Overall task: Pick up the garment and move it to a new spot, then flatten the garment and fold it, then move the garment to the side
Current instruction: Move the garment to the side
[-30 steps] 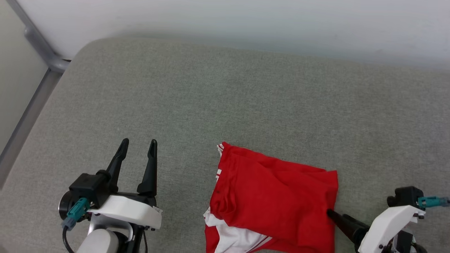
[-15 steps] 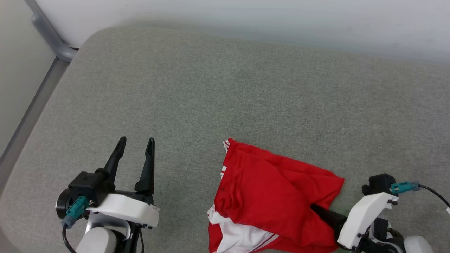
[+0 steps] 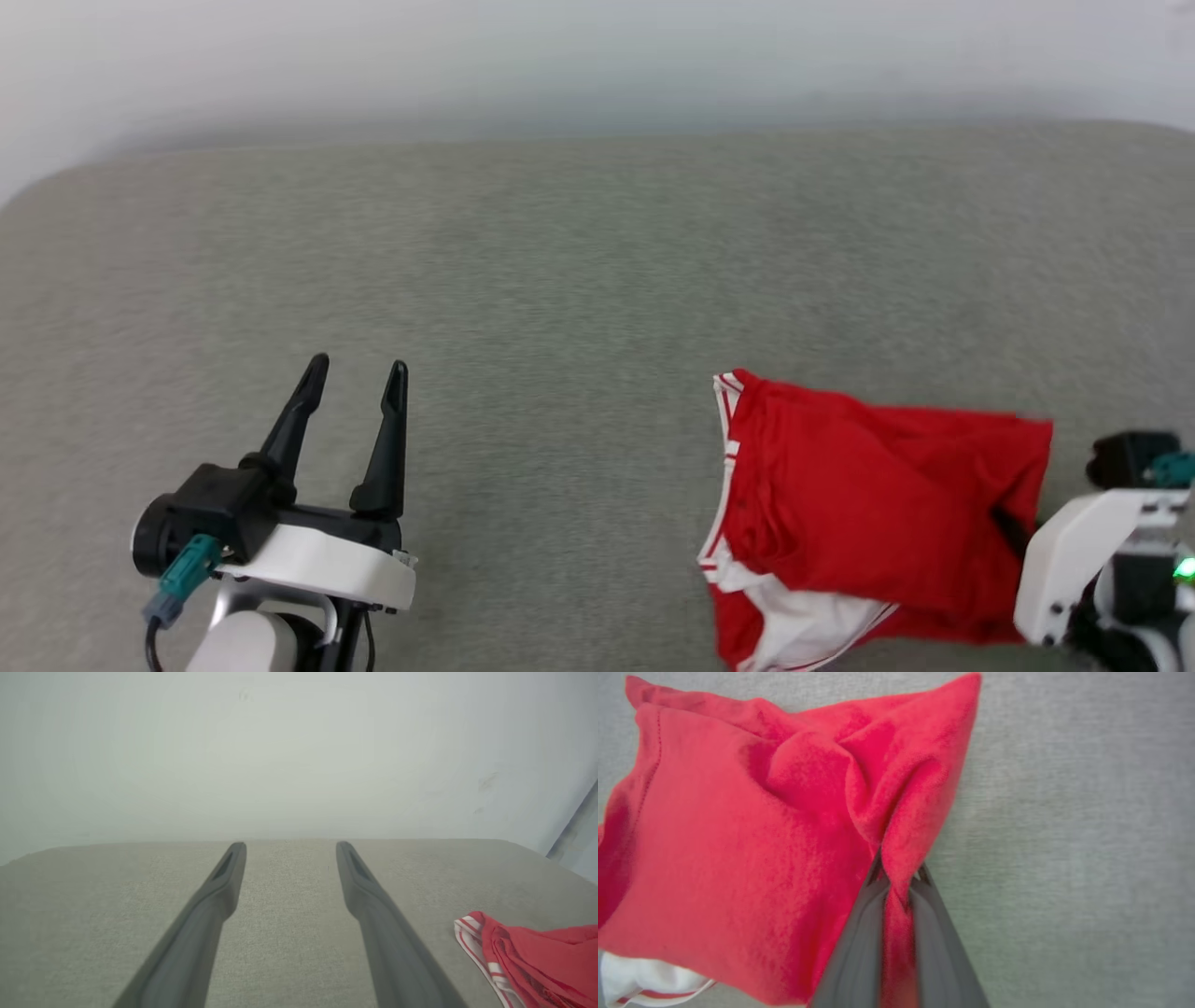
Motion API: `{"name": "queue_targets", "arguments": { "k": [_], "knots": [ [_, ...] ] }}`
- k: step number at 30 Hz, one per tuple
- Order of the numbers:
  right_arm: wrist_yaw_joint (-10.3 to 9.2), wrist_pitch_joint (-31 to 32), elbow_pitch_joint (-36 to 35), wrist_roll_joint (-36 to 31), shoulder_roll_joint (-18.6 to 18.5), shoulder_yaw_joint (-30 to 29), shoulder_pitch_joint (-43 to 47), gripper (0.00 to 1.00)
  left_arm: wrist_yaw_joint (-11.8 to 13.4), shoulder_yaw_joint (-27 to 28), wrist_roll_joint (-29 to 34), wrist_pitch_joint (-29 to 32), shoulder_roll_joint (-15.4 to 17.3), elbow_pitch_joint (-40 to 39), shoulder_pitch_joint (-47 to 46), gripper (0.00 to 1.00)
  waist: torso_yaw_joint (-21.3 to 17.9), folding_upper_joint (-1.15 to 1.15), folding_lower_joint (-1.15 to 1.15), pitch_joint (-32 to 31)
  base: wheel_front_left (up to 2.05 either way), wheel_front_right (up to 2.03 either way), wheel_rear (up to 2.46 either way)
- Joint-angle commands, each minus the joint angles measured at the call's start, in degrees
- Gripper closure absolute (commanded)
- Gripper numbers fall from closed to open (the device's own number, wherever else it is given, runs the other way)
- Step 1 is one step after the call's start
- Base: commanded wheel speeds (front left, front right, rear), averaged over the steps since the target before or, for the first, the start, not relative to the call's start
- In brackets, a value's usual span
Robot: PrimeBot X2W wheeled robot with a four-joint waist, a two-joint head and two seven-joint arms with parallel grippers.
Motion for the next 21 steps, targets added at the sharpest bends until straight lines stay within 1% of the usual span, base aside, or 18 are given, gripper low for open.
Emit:
{"name": "queue_targets", "arguments": {
  "k": [1,5,10,15,19,21],
  "knots": [
    [-0.07,-0.1,-0.9,-0.9,-1.3,-0.5,-1.9,1.0,-0.1,-0.1,0.3,0.1,0.5,-0.6,-0.8,0.0,-4.9,0.0,0.0,2.5,0.0,0.0,0.0],
    [-0.07,-1.1,-1.4,-4.0,-4.2,-2.3,-6.0,1.0,-0.3,0.2,0.6,0.4,1.4,-2.7,-2.0,0.0,-8.7,0.0,0.0,6.2,0.0,0.0,0.0],
    [-0.07,-3.2,0.2,-8.9,-7.8,-6.7,-12.9,1.0,-1.1,0.2,1.0,0.8,2.5,-5.5,-5.0,0.0,-10.7,0.0,0.0,12.3,0.0,0.0,0.0],
    [-0.07,-4.1,1.9,-13.6,-10.0,-12.2,-19.9,1.0,-2.4,-0.3,1.7,1.2,3.9,-7.6,-8.7,0.0,-10.4,0.0,0.0,18.2,0.0,0.0,0.0],
    [-0.07,-5.0,3.3,-18.4,-11.7,-17.7,-24.0,1.0,-3.7,-1.0,2.4,1.4,4.6,-8.8,-11.9,0.0,-9.1,0.0,0.0,21.9,0.0,0.0,0.0],
    [-0.07,-6.3,3.9,-19.9,-12.3,-19.5,-25.8,1.0,-4.2,-1.4,2.6,1.4,4.8,-9.2,-13.3,0.0,-8.5,0.0,0.0,23.1,0.0,0.0,0.0]
  ]
}}
